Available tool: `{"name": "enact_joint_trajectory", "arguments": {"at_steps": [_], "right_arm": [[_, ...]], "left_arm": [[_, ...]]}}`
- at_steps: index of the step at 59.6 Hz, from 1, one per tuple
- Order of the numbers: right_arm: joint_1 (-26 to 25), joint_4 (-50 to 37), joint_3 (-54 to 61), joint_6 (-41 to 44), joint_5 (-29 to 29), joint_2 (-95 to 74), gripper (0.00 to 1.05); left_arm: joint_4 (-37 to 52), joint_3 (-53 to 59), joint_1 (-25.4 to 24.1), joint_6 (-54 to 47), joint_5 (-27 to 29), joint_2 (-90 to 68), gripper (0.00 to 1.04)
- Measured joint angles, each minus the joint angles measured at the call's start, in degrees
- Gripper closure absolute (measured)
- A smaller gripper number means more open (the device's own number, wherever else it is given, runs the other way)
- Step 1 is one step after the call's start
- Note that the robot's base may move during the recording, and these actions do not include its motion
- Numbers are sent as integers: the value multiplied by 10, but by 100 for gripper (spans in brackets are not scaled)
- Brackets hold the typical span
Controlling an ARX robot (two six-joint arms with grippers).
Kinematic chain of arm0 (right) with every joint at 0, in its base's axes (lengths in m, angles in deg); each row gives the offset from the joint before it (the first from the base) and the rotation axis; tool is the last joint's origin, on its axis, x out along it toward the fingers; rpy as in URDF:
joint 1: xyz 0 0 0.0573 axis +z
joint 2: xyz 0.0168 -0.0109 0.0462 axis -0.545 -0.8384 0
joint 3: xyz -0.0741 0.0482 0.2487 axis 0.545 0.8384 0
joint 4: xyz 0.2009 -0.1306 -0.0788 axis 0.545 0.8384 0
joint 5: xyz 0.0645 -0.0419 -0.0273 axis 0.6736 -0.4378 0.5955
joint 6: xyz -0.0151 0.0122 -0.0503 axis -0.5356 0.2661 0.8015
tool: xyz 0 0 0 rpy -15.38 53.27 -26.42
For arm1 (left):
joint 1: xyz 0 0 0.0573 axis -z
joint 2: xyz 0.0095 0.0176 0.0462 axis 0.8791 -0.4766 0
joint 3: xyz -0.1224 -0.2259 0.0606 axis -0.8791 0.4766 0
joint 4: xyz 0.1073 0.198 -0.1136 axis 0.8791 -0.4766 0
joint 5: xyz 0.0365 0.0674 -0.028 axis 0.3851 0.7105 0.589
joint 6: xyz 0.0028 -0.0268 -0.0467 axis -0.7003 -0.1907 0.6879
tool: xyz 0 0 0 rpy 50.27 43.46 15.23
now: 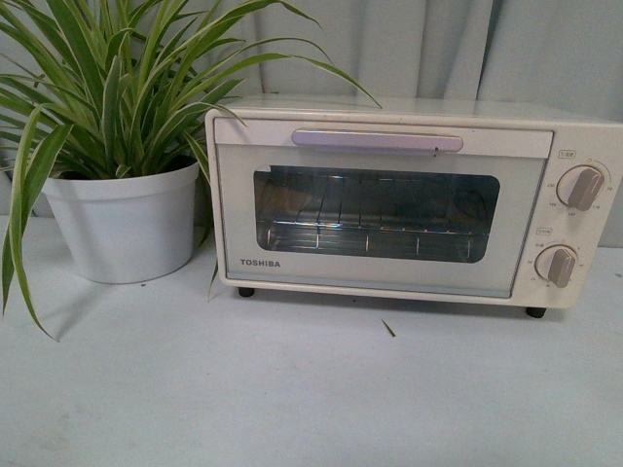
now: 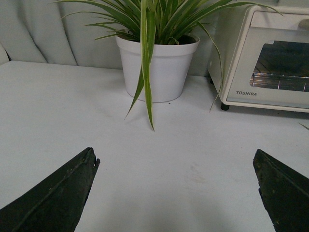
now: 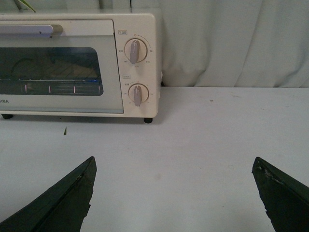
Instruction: Open oven
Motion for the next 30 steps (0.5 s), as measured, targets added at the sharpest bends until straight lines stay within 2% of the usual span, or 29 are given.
{"name": "enact_joint_trajectory", "arguments": {"at_steps": [30], "right_arm": [[0,0,0,0,0,0,9]], "left_arm": [[0,0,0,0,0,0,6]]}}
